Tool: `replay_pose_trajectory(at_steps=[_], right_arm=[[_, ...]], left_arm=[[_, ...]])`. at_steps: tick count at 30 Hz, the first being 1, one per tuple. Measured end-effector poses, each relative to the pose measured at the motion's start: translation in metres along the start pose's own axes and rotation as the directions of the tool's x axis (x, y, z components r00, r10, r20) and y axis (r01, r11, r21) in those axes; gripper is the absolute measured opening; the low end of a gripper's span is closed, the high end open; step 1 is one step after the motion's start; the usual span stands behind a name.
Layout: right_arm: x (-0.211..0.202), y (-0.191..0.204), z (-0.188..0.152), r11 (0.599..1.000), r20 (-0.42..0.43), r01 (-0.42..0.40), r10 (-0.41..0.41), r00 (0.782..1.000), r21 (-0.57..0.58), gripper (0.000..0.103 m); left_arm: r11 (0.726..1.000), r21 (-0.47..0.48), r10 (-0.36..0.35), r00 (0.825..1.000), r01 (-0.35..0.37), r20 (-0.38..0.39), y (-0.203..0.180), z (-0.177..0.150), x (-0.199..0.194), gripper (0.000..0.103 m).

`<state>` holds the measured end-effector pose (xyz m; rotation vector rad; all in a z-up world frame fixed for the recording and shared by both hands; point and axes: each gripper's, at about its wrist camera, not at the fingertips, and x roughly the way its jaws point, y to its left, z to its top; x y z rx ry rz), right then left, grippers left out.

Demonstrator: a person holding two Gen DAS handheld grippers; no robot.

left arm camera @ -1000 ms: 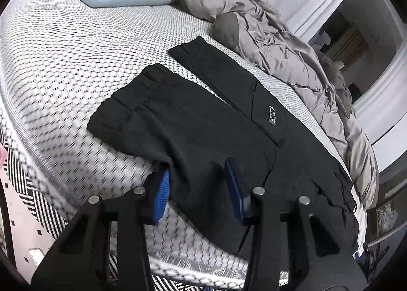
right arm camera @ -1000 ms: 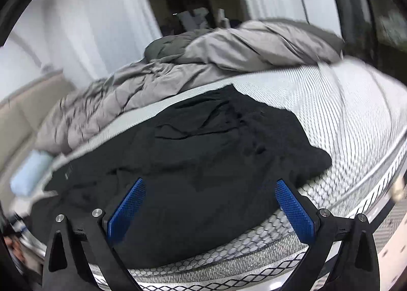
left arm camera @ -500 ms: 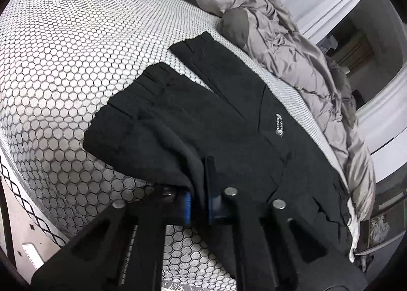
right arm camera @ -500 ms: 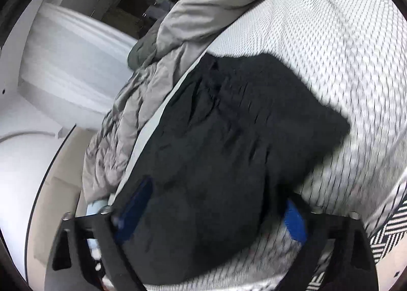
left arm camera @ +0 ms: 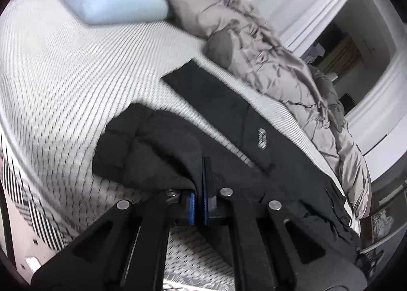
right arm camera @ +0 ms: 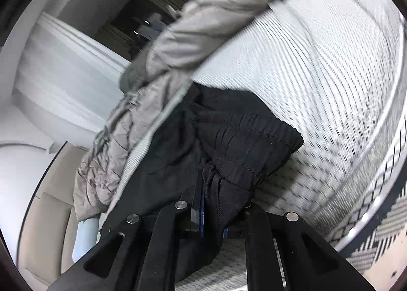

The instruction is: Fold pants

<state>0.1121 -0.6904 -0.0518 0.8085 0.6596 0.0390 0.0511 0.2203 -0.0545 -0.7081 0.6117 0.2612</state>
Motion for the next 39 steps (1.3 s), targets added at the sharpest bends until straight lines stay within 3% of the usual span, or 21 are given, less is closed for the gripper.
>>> replay_pose_trajectory(at_steps=[5,9,14,16,17,18,19,20,22,23,25,27,30,33,35,37,38,39], right_arm=[[-0.007,0.053,0.02,0.994,0.078,0.001,0.008,0.997,-0.108,0.009],[0.008,0.083,0.051,0.995,0.079,0.021,-0.013,0.997,-0.102,0.009],[0.08,0.129,0.105,0.987,0.05,0.1,-0.094,0.994,-0.129,0.009],[0.122,0.144,0.125,0.976,0.024,0.161,-0.159,0.987,-0.146,0.009],[0.144,0.15,0.134,0.972,0.012,0.185,-0.185,0.983,-0.142,0.011],[0.167,0.155,0.143,0.967,0.002,0.209,-0.211,0.978,-0.144,0.015],[0.192,0.159,0.152,0.96,-0.008,0.24,-0.243,0.97,-0.146,0.02],[0.215,0.16,0.159,0.953,-0.029,0.264,-0.271,0.962,-0.151,0.034],[0.251,0.157,0.17,0.944,-0.063,0.299,-0.31,0.949,-0.142,0.046],[0.267,0.155,0.173,0.938,-0.094,0.31,-0.326,0.941,-0.153,0.062],[0.291,0.149,0.176,0.931,-0.135,0.321,-0.346,0.928,-0.176,0.065],[0.3,0.141,0.173,0.921,-0.17,0.334,-0.368,0.914,-0.201,0.076],[0.296,0.132,0.168,0.937,-0.22,0.301,-0.335,0.916,-0.175,0.076],[0.26,0.128,0.155,0.962,-0.187,0.244,-0.264,0.946,-0.124,0.079],[0.233,0.13,0.14,0.978,-0.15,0.189,-0.201,0.968,-0.087,0.087],[0.206,0.131,0.124,0.989,-0.105,0.136,-0.142,0.984,-0.055,0.09],[0.196,0.133,0.115,0.993,-0.086,0.112,-0.116,0.99,-0.045,0.091],[0.185,0.135,0.107,0.995,-0.071,0.094,-0.096,0.993,-0.035,0.091]], left_arm=[[1.0,0.017,-0.018,1.0,0.018,0.005,-0.026,0.049,0.007,0.002],[1.0,0.024,-0.016,1.0,0.017,-0.02,-0.053,0.101,0.038,0.002],[0.996,0.067,0.068,0.993,-0.062,-0.098,-0.084,0.157,0.118,0.006],[0.994,0.076,0.084,0.988,-0.075,-0.129,-0.091,0.178,0.162,0.017],[0.993,0.08,0.095,0.985,-0.084,-0.144,-0.093,0.187,0.182,0.034],[0.992,0.09,0.101,0.98,-0.087,-0.173,-0.092,0.191,0.199,0.051],[0.994,0.092,0.082,0.977,-0.064,-0.199,-0.09,0.197,0.213,0.056],[0.995,0.091,0.056,0.972,-0.036,-0.227,-0.089,0.201,0.226,0.062],[0.997,0.072,0.056,0.961,-0.038,-0.271,-0.08,0.207,0.246,0.066],[0.997,0.057,0.064,0.957,-0.05,-0.282,-0.076,0.21,0.25,0.067],[0.999,0.038,0.045,0.957,-0.036,-0.286,-0.067,0.208,0.248,0.068],[1.0,0.024,0.023,0.961,-0.017,-0.277,-0.059,0.207,0.238,0.068],[1.0,0.007,-0.002,0.974,0.003,-0.226,-0.049,0.191,0.207,0.068],[0.999,-0.019,-0.038,0.978,0.034,-0.206,-0.045,0.16,0.181,0.069],[0.997,-0.032,-0.08,0.966,0.075,-0.245,-0.051,0.132,0.18,0.069],[0.997,-0.017,-0.072,0.958,0.07,-0.276,-0.055,0.107,0.187,0.069],[0.998,-0.011,-0.064,0.956,0.064,-0.287,-0.058,0.101,0.195,0.063],[0.998,-0.014,-0.059,0.951,0.058,-0.302,-0.061,0.093,0.206,0.046]])
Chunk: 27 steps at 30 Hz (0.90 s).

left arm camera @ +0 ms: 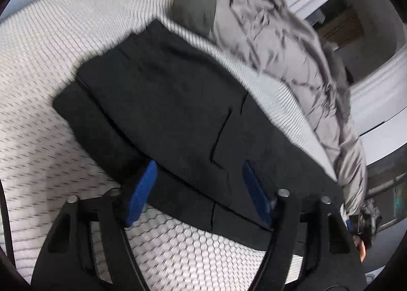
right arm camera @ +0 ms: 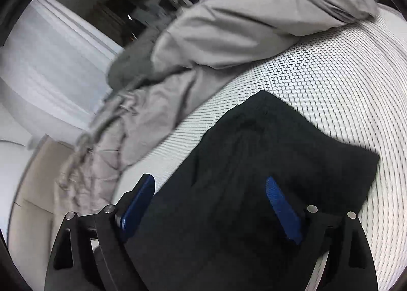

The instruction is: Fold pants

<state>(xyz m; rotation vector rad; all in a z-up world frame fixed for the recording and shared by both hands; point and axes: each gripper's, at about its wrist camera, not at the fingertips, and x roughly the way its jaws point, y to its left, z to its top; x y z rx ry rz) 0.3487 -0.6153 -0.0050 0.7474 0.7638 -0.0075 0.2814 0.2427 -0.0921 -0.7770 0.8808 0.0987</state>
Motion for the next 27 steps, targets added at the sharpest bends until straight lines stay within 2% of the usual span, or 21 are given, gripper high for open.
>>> replay_pose_trajectory(at_steps=[1,2,3,5,7,11,12,13,14,15,16,17,22,25,27], right_arm=[[-0.009,0.001,-0.012,1.0,0.01,-0.029,0.029,1.0,0.006,0.091],[-0.015,0.002,-0.02,0.999,0.017,-0.045,0.045,0.999,0.006,0.091],[-0.02,0.003,-0.028,0.998,0.02,-0.059,0.059,0.998,-0.002,0.092],[-0.028,0.007,-0.045,0.996,0.021,-0.077,0.078,0.997,-0.037,0.092],[-0.037,0.008,-0.056,0.995,0.013,-0.061,0.062,0.998,-0.083,0.092],[-0.056,0.001,-0.063,0.987,0.057,0.025,-0.016,0.998,-0.159,0.092],[-0.058,-0.002,-0.064,0.982,0.058,0.039,-0.029,0.998,-0.185,0.092],[-0.059,-0.007,-0.064,0.981,0.059,0.051,-0.04,0.997,-0.188,0.092],[-0.058,-0.014,-0.065,0.981,0.055,0.07,-0.06,0.997,-0.181,0.093],[-0.055,-0.02,-0.065,0.982,0.04,0.072,-0.066,0.997,-0.174,0.093],[-0.052,-0.028,-0.067,0.984,0.016,0.066,-0.064,0.998,-0.167,0.093],[-0.049,-0.032,-0.067,0.983,0.005,0.073,-0.073,0.997,-0.167,0.093],[-0.04,-0.057,-0.068,0.99,-0.068,0.069,-0.078,0.995,-0.119,0.093],[-0.035,-0.069,-0.066,0.996,-0.11,0.064,-0.071,0.991,-0.067,0.093],[-0.033,-0.076,-0.064,0.999,-0.127,0.04,-0.043,0.991,-0.032,0.093]], left_arm=[[1.0,-0.006,0.005,1.0,-0.005,-0.007,-0.001,-0.002,0.008,0.035],[1.0,0.005,0.026,1.0,-0.026,0.0,-0.002,-0.004,0.014,0.007],[0.997,0.038,0.059,0.998,-0.06,0.022,-0.006,-0.005,0.017,0.0],[0.998,0.044,0.046,0.997,-0.049,0.067,-0.006,-0.013,0.01,0.0],[0.994,0.09,0.058,0.992,-0.068,0.111,-0.007,-0.027,-0.007,0.0],[0.987,0.117,0.101,0.991,-0.111,0.087,-0.002,-0.03,-0.01,0.001],[0.986,0.091,0.13,0.987,-0.139,0.098,0.002,-0.031,-0.014,0.008],[0.988,0.067,0.131,0.986,-0.138,0.104,0.006,-0.033,-0.018,0.013],[0.991,0.049,0.118,0.987,-0.124,0.107,0.012,-0.035,-0.025,0.025],[0.997,0.023,0.076,0.989,-0.08,0.124,0.019,-0.04,-0.034,0.04],[0.999,-0.001,0.051,0.989,-0.052,0.136,0.025,-0.045,-0.042,0.048],[0.999,-0.021,0.038,0.988,-0.035,0.148,0.03,-0.049,-0.049,0.062],[0.991,-0.105,-0.069,0.994,0.078,0.091,0.051,-0.047,-0.039,0.063],[0.986,-0.152,-0.059,0.993,0.073,0.098,0.052,-0.032,-0.022,0.048],[0.987,-0.155,-0.022,0.996,0.036,0.092,0.045,-0.02,-0.009,0.012]])
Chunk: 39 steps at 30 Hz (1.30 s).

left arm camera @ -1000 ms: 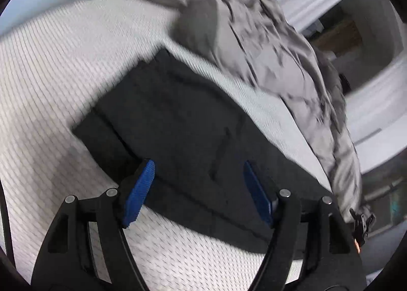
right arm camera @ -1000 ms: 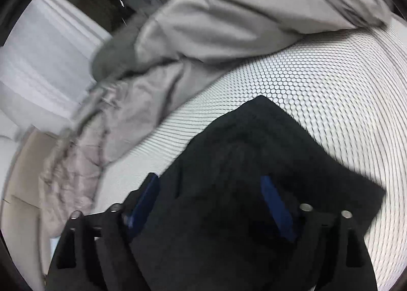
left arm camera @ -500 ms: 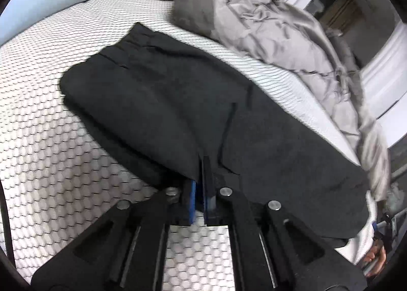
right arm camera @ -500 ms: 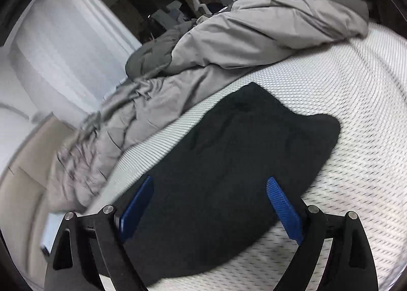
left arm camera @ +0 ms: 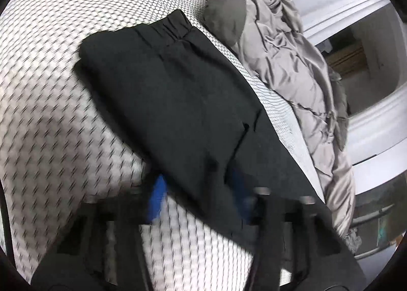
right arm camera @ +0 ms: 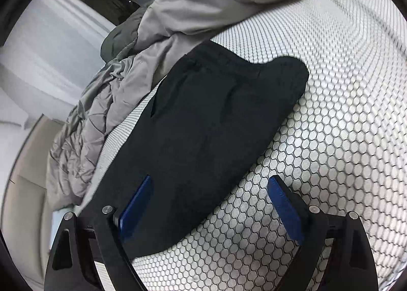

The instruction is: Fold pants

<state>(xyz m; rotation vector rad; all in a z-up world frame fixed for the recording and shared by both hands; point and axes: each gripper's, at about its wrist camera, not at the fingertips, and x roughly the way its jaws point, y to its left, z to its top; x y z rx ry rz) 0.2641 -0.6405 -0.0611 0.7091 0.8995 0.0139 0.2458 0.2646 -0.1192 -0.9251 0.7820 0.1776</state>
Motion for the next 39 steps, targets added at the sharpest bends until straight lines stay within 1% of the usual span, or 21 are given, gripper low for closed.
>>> replay_pose_trajectory(at_steps=[3,6,7,9,10,11,12,15,17,22,25,26,27,28,30,31,32,33,35,38,39], right_arm=[[0.006,-0.01,0.007,0.999,0.002,-0.007,0.007,1.0,0.034,0.093],[0.015,-0.023,0.019,0.995,0.028,-0.046,0.044,0.999,0.09,0.092],[0.02,-0.029,0.025,0.991,0.049,-0.064,0.058,0.997,0.116,0.088],[0.028,-0.039,0.035,0.983,0.079,-0.08,0.067,0.995,0.163,0.059],[0.033,-0.045,0.039,0.977,0.089,-0.093,0.077,0.993,0.194,0.051],[0.037,-0.049,0.04,0.971,0.092,-0.116,0.098,0.991,0.208,0.032],[0.039,-0.051,0.041,0.968,0.088,-0.129,0.112,0.99,0.213,0.023],[0.028,-0.042,0.037,0.978,0.085,-0.129,0.116,0.99,0.167,0.014],[0.013,-0.03,0.03,0.987,0.083,-0.124,0.116,0.99,0.104,0.014],[-0.024,-0.023,-0.012,0.992,0.008,-0.121,0.121,0.993,0.024,0.015],[-0.023,-0.016,-0.03,0.994,-0.074,-0.041,0.034,0.997,-0.098,0.025],[-0.024,-0.017,-0.03,0.995,-0.082,-0.041,0.033,0.996,-0.091,0.033],[-0.028,-0.02,-0.028,0.995,-0.088,-0.045,0.037,0.995,-0.087,0.043],[-0.037,-0.023,-0.025,0.997,-0.065,-0.028,0.023,0.998,-0.077,0.047],[-0.054,-0.029,-0.018,0.998,0.008,-0.003,0.003,1.0,-0.061,0.048],[-0.059,-0.034,-0.015,0.999,0.027,-0.018,0.019,0.999,-0.032,0.048],[-0.061,-0.037,-0.013,0.999,0.028,-0.03,0.031,0.999,-0.017,0.045],[-0.06,-0.039,-0.013,1.0,0.019,-0.02,0.02,1.0,-0.008,0.031],[-0.051,-0.04,-0.015,0.998,-0.018,0.038,-0.039,0.999,-0.04,0.022],[-0.039,-0.04,-0.018,0.992,-0.061,0.109,-0.113,0.992,-0.06,0.022],[-0.04,-0.038,-0.019,0.988,-0.059,0.133,-0.137,0.989,-0.076,0.027]], left_arm=[[1.0,-0.013,-0.007,1.0,0.008,0.02,-0.003,0.01,0.011,0.003],[0.999,0.054,-0.003,0.998,0.0,0.056,-0.012,0.013,0.004,0.001],[0.998,0.062,-0.004,0.998,0.001,0.059,-0.012,0.013,0.001,0.001],[0.998,0.061,-0.008,0.999,0.004,0.054,-0.009,0.013,-0.004,0.001],[0.998,0.058,-0.005,0.999,0.001,0.053,-0.005,0.012,-0.007,0.001],[0.998,0.062,0.002,0.999,-0.006,0.053,-0.001,0.009,-0.011,0.001],[0.998,0.063,0.007,0.998,-0.011,0.055,0.005,0.006,-0.019,0.001],[0.998,0.064,0.02,0.997,-0.025,0.068,0.021,-0.004,-0.044,0.001],[0.995,0.081,0.042,0.995,-0.05,0.089,0.028,-0.008,-0.067,0.001],[0.974,0.12,0.175,0.976,-0.191,0.131,0.036,-0.016,-0.101,0.004],[0.964,0.115,0.224,0.965,-0.24,0.133,0.036,-0.017,-0.113,0.012],[0.958,0.114,0.244,0.956,-0.263,0.16,0.033,-0.017,-0.122,0.019],[0.955,0.113,0.251,0.951,-0.274,0.18,0.029,-0.018,-0.129,0.035],[0.955,0.113,0.249,0.949,-0.274,0.194,0.024,-0.019,-0.136,0.044],[0.958,0.119,0.224,0.942,-0.26,0.251,0.014,-0.024,-0.152,0.073],[0.954,0.136,0.224,0.935,-0.268,0.273,0.005,-0.028,-0.158,0.08],[0.954,0.15,0.211,0.938,-0.259,0.275,-0.001,-0.031,-0.162,0.085],[0.958,0.162,0.186,0.944,-0.236,0.274,-0.007,-0.034,-0.165,0.085],[0.964,0.186,0.141,0.957,-0.192,0.255,-0.015,-0.04,-0.165,0.086],[0.963,0.233,0.086,0.975,-0.134,0.205,-0.032,-0.05,-0.155,0.086],[0.96,0.255,0.072,0.98,-0.118,0.183,-0.04,-0.056,-0.151,0.086]])
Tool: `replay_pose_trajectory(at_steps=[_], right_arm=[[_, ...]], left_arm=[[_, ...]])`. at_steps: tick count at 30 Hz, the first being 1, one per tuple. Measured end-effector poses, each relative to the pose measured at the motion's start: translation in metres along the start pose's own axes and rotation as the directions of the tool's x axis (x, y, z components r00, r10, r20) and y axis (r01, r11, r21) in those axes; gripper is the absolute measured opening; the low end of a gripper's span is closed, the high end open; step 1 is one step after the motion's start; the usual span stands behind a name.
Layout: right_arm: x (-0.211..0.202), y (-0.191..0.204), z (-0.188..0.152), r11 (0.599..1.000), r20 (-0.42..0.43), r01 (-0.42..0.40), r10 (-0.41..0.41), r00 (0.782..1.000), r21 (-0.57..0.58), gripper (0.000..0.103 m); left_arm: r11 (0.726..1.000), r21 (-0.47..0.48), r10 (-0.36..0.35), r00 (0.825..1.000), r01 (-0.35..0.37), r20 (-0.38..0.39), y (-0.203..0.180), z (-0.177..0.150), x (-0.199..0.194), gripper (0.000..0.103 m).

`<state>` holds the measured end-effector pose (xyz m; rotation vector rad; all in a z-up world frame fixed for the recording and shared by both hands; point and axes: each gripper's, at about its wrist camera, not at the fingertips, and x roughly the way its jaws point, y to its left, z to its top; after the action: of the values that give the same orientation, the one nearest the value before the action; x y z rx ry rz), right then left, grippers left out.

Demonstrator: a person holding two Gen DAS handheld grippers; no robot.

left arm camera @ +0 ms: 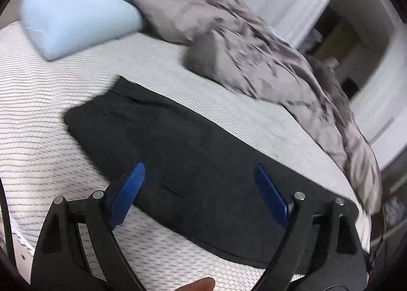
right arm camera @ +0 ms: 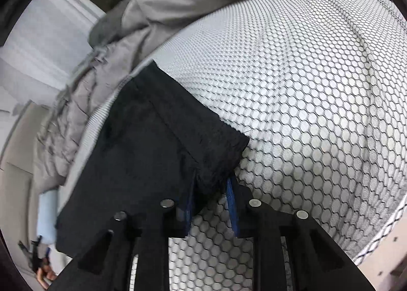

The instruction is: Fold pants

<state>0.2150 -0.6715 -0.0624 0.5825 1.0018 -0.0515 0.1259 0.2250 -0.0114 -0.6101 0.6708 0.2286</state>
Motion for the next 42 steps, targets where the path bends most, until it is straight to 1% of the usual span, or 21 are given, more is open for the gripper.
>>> replay_pose_trajectory(at_steps=[1,2,3,5,7,8,13,17,20,23,26,27,29,31,34,36,37,38,39,41,42], right_arm=[[-0.006,0.005,0.001,0.998,0.028,0.05,-0.049,0.998,-0.033,0.032],[-0.011,0.009,0.002,0.995,0.057,0.088,-0.085,0.995,-0.044,0.047],[-0.019,0.009,0.002,0.993,0.1,0.109,-0.105,0.989,-0.036,0.055],[-0.036,0.008,0.007,0.998,0.192,0.054,-0.055,0.98,0.01,0.056],[-0.04,0.012,0.011,0.998,0.22,-0.046,0.038,0.975,0.033,0.059],[-0.038,0.018,0.014,0.997,0.215,-0.073,0.067,0.974,0.024,0.062],[-0.005,0.071,0.044,0.988,0.134,-0.069,0.088,0.987,-0.141,0.071],[0.026,0.096,0.068,0.954,0.089,0.034,-0.007,0.996,-0.297,0.079],[0.047,0.109,0.087,0.919,0.116,0.123,-0.085,0.99,-0.375,0.081],[0.07,0.114,0.104,0.92,0.052,0.091,-0.077,0.996,-0.381,0.081],[0.099,0.13,0.112,0.887,0.034,0.14,-0.14,0.99,-0.44,0.08],[0.106,0.133,0.113,0.875,0.026,0.156,-0.162,0.986,-0.459,0.072],[0.115,0.139,0.112,0.858,0.006,0.173,-0.195,0.981,-0.484,0.051],[0.106,0.142,0.11,0.854,0.035,0.164,-0.168,0.985,-0.494,0.045],[0.09,0.143,0.118,0.866,0.089,0.15,-0.123,0.988,-0.476,0.044],[0.094,0.137,0.125,0.872,0.102,0.175,-0.144,0.984,-0.456,0.048],[0.107,0.132,0.129,0.873,0.097,0.208,-0.184,0.978,-0.442,0.052],[0.115,0.127,0.13,0.873,0.083,0.227,-0.212,0.974,-0.431,0.061],[0.124,0.122,0.13,0.877,0.054,0.243,-0.243,0.968,-0.415,0.063],[0.118,0.114,0.126,0.91,0.041,0.214,-0.214,0.976,-0.354,0.067],[0.107,0.113,0.123,0.917,0.054,0.206,-0.199,0.978,-0.342,0.075]], left_arm=[[1.0,0.017,-0.018,1.0,0.019,-0.016,-0.011,-0.002,0.006,0.086],[0.999,0.031,-0.03,0.999,0.031,-0.023,-0.019,-0.006,0.008,0.087],[0.998,0.053,-0.039,0.999,0.041,-0.034,-0.029,-0.01,0.009,0.087],[0.992,0.107,-0.064,0.996,0.071,-0.067,-0.053,-0.023,0.013,0.09],[0.977,0.181,-0.096,0.99,0.113,-0.099,-0.081,-0.04,0.014,0.097],[0.969,0.211,-0.109,0.988,0.13,-0.108,-0.094,-0.048,0.015,0.102],[0.898,0.379,-0.147,0.964,0.224,-0.222,-0.163,-0.104,0.032,0.102],[0.837,0.453,-0.17,0.932,0.308,-0.319,-0.2,-0.144,0.043,0.102],[0.768,0.517,-0.191,0.905,0.379,-0.38,-0.225,-0.172,0.043,0.102],[0.691,0.566,-0.242,0.882,0.449,-0.404,-0.245,-0.187,0.041,0.102],[0.693,0.543,-0.272,0.869,0.474,-0.413,-0.266,-0.191,0.045,0.102],[0.699,0.531,-0.274,0.866,0.479,-0.419,-0.276,-0.194,0.05,0.102],[0.699,0.543,-0.244,0.869,0.466,-0.431,-0.288,-0.198,0.059,0.102],[0.683,0.601,-0.16,0.887,0.416,-0.432,-0.299,-0.209,0.073,0.102],[0.622,0.683,-0.042,0.888,0.383,-0.459,-0.305,-0.239,0.089,0.102],[0.566,0.752,-0.013,0.916,0.337,-0.401,-0.303,-0.256,0.084,0.102],[0.557,0.76,-0.018,0.919,0.336,-0.393,-0.303,-0.257,0.081,0.102],[0.563,0.749,-0.029,0.914,0.349,-0.404,-0.301,-0.256,0.078,0.102],[0.585,0.714,-0.053,0.897,0.384,-0.439,-0.3,-0.25,0.075,0.102],[0.624,0.657,-0.106,0.879,0.423,-0.465,-0.295,-0.236,0.07,0.102],[0.645,0.629,-0.144,0.877,0.434,-0.458,-0.292,-0.227,0.065,0.102]])
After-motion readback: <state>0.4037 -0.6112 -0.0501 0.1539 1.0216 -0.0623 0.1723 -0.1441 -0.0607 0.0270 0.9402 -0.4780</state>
